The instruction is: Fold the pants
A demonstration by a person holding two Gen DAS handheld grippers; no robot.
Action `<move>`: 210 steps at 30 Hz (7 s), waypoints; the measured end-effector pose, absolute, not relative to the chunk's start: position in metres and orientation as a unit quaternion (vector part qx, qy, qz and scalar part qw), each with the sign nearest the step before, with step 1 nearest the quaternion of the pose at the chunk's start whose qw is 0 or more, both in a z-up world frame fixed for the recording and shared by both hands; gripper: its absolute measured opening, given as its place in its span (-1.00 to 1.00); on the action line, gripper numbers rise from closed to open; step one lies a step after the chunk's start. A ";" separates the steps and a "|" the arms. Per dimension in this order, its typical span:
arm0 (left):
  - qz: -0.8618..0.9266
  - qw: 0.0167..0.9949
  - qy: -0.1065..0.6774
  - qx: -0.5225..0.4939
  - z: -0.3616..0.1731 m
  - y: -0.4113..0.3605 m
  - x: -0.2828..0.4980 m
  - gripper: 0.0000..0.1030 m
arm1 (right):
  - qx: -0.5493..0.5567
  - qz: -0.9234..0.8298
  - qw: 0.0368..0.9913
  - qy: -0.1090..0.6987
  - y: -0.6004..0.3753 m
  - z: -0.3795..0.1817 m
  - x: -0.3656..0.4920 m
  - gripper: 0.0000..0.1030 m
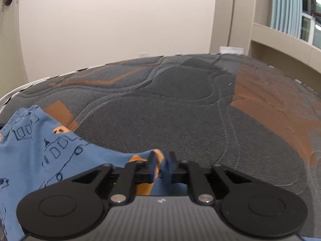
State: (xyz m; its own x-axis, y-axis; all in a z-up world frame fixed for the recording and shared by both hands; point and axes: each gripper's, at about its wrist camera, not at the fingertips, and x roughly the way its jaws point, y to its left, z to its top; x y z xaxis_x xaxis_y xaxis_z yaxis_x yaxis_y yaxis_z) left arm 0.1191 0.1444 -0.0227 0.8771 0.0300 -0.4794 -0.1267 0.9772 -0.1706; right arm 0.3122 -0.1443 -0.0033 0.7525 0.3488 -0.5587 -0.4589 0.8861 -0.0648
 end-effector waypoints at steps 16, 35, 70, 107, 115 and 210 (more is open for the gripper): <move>0.000 0.947 0.267 -0.177 -0.035 0.136 0.127 0.14 | -0.152 0.331 0.895 0.256 -0.050 0.001 0.284 0.32; 0.018 0.943 0.267 -0.200 -0.032 0.141 0.120 -0.46 | -0.161 0.293 0.906 0.260 -0.048 0.001 0.262 0.51; -0.201 0.941 0.253 0.098 -0.011 -0.253 0.230 0.99 | 0.259 -0.019 0.938 0.232 -0.518 -0.045 0.089 0.44; -0.328 0.850 0.309 -0.273 -0.025 -0.148 0.270 0.99 | -0.206 0.054 0.961 0.174 -0.274 -0.009 0.104 -0.75; -0.315 0.839 0.354 -0.267 -0.048 -0.151 0.280 0.99 | -0.275 0.038 0.937 0.210 -0.235 -0.047 0.114 -0.49; -0.084 0.946 0.297 -0.098 -0.029 -0.053 0.233 0.69 | -0.176 -0.084 0.955 0.222 -0.298 -0.029 0.239 0.98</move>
